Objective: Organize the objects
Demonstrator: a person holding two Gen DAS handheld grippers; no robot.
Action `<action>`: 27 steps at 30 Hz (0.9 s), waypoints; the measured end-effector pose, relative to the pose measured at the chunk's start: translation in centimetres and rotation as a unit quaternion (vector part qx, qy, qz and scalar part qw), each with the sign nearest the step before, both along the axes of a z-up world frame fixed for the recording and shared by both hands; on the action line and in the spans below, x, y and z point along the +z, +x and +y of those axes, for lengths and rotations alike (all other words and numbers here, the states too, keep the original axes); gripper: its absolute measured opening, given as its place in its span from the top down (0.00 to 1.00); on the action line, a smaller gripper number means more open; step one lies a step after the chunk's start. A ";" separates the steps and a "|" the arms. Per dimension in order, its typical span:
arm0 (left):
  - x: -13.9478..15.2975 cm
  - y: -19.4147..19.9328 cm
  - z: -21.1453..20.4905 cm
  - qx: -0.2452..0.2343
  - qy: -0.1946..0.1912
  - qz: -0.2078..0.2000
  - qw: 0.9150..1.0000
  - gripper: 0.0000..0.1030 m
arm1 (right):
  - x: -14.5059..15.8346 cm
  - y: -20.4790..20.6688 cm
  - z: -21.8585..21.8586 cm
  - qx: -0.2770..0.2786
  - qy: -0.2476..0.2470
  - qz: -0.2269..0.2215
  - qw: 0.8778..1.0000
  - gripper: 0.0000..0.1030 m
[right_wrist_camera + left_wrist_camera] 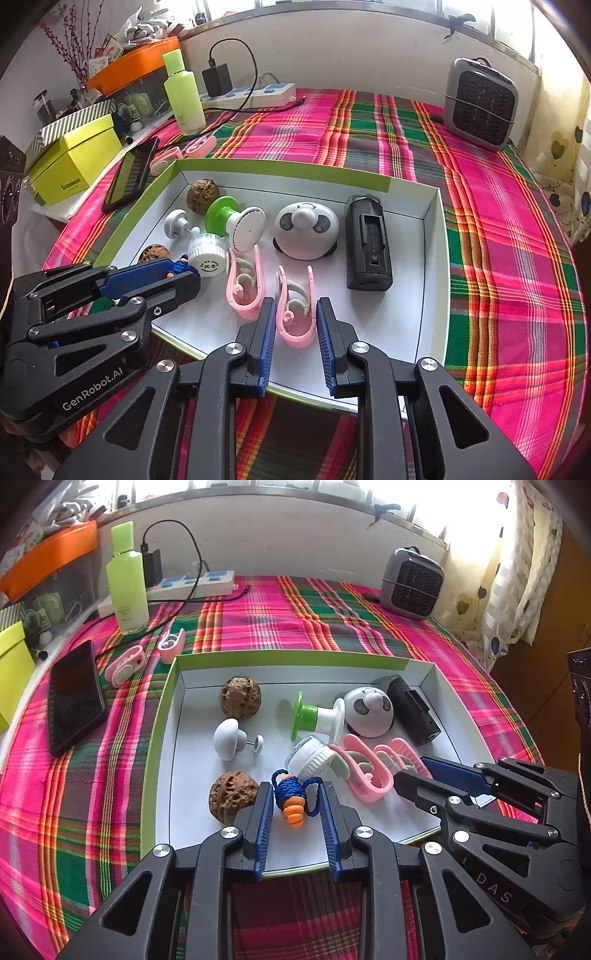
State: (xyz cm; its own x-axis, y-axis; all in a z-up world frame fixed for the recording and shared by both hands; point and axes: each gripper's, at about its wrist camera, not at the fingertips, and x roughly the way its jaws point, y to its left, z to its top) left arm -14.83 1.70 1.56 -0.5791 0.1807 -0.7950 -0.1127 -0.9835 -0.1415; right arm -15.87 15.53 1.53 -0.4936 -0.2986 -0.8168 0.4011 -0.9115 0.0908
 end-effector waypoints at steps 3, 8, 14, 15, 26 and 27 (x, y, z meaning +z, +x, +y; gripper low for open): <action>0.0 0.0 0.0 -0.001 0.000 0.000 1.000 0.72 | 0.0 0.1 -0.1 0.000 0.000 0.001 1.000 0.77; 0.0 0.0 -0.2 0.003 -0.002 0.000 1.000 0.68 | 0.1 0.2 -0.1 -0.002 0.002 0.003 1.000 0.77; 0.3 0.3 -0.3 0.008 -0.006 0.002 1.000 0.63 | 0.3 0.5 -0.2 -0.006 0.003 0.009 1.000 0.68; 0.4 0.4 -0.3 0.009 -0.006 0.002 1.000 0.60 | 0.4 0.5 -0.1 -0.008 0.001 0.010 1.000 0.67; 1.5 1.7 -0.4 0.020 -0.022 0.026 0.999 0.56 | 1.4 1.6 0.4 -0.020 -0.014 0.026 0.999 0.67; 1.7 1.8 -0.5 0.022 -0.023 0.027 0.999 0.56 | 1.5 1.8 0.4 -0.021 -0.014 0.028 0.999 0.67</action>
State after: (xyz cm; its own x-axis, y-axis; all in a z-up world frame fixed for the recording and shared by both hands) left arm -13.04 1.22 3.24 -0.6287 0.1180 -0.7686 -0.0752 -0.9930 -0.0910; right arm -14.11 15.97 3.04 -0.5511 -0.2993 -0.7789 0.3683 -0.9249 0.0948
